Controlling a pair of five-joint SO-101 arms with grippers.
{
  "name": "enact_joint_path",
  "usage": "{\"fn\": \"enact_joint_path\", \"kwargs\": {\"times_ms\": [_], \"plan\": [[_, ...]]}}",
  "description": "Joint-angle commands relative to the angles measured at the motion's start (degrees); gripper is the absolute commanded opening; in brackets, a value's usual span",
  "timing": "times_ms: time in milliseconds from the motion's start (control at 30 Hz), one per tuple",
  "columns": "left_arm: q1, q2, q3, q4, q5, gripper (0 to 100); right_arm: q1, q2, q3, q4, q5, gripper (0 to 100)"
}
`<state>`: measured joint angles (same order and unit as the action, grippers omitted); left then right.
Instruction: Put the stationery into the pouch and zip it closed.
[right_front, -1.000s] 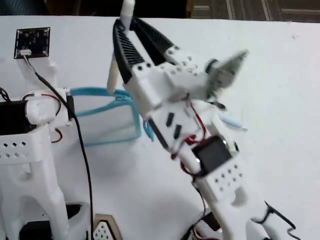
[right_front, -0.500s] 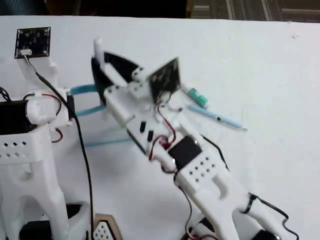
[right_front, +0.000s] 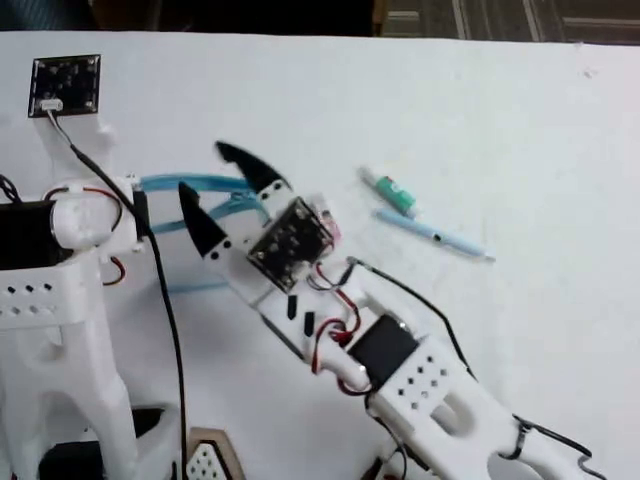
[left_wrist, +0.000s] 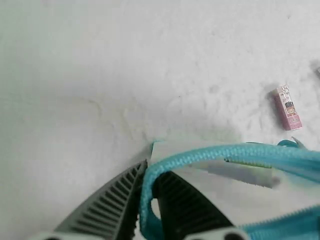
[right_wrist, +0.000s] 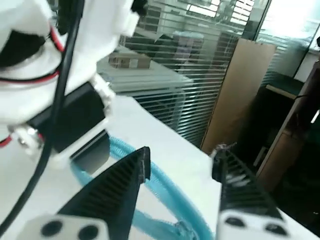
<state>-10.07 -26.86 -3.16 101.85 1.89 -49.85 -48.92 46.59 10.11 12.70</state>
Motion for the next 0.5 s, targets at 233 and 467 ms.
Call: {"fn": "enact_joint_path", "kwargs": {"times_ms": [233, 467], "plan": [[-0.48, 0.66, -0.62, 0.0, 0.26, 2, 23.69, 0.92, -16.18, 20.35, 0.88, 4.6], [-0.4, 0.75, -0.7, 0.0, 0.18, 2, 39.08, 16.75, -35.78, 47.6, 7.03, 8.7]]}}
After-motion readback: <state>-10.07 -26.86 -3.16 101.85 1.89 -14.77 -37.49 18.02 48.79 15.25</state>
